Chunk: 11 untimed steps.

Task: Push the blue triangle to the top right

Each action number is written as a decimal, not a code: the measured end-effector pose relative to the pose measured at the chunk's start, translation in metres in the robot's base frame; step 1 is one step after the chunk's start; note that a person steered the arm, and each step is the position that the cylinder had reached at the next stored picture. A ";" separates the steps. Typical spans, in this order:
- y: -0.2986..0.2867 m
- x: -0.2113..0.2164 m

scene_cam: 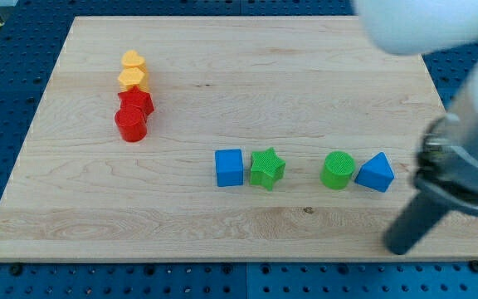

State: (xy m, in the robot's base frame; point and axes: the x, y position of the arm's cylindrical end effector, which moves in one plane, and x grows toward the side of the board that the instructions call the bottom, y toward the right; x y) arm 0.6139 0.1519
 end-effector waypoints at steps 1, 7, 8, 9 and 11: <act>-0.008 0.000; 0.042 -0.068; 0.047 -0.074; 0.037 -0.074; 0.032 -0.078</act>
State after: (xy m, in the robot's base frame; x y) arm 0.5359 0.1835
